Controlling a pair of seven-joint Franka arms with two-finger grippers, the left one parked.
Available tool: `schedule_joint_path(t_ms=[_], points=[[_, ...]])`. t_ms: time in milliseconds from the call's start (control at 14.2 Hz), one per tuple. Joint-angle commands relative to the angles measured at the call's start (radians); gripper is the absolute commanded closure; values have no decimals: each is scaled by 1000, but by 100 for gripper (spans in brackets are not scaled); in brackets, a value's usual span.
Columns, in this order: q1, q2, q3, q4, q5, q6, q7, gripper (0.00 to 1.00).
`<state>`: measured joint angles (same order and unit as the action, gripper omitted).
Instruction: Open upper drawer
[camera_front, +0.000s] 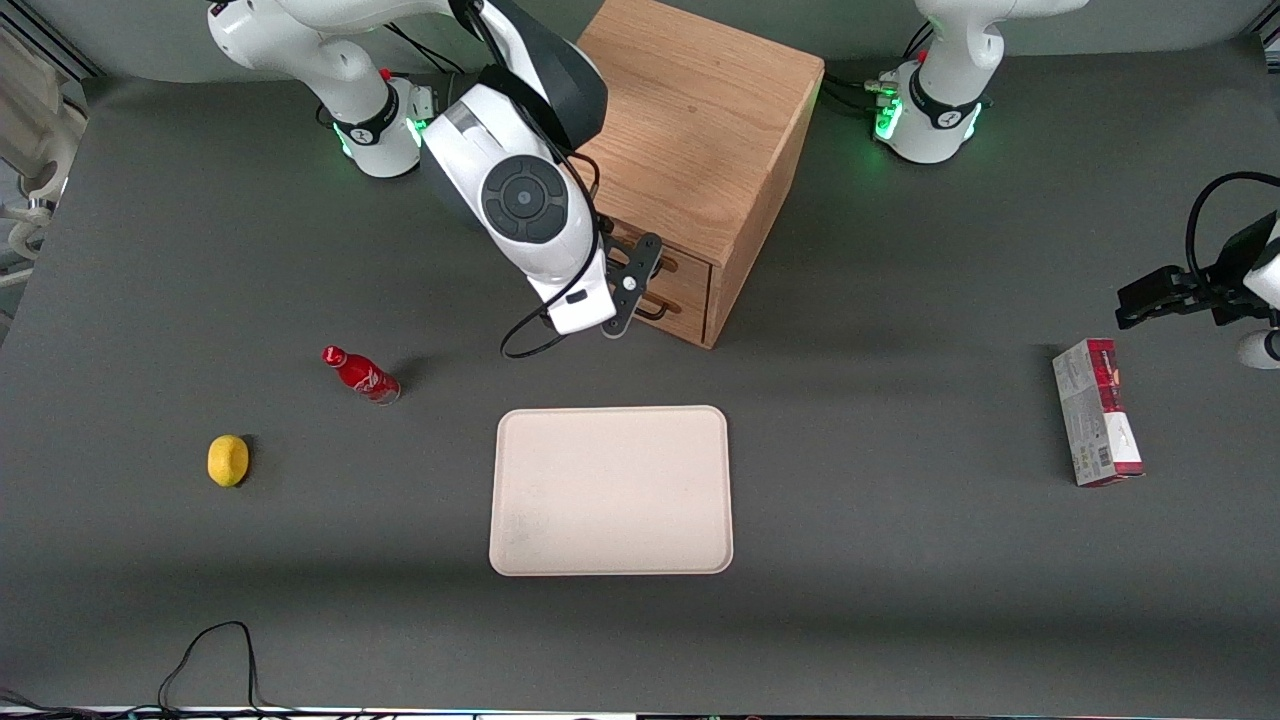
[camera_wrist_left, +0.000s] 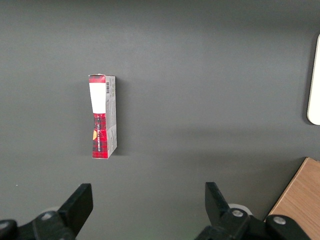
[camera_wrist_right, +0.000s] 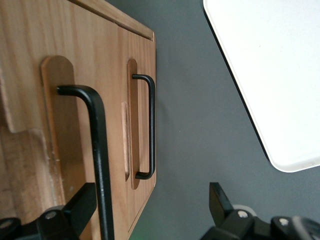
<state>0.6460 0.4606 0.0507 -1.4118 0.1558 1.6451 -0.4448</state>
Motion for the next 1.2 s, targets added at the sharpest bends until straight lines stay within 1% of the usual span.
schedule_joint_path(t_ms=[0,495,848,1131], points=[[-5,3,0,-16,42,-4,-32,0],[-8,-2,-3,-29,50,-14,-34,0],[-32,-3,-3,-27,91,-21,-54,0],[-31,-2,0,-33,96,-12,-55,0]])
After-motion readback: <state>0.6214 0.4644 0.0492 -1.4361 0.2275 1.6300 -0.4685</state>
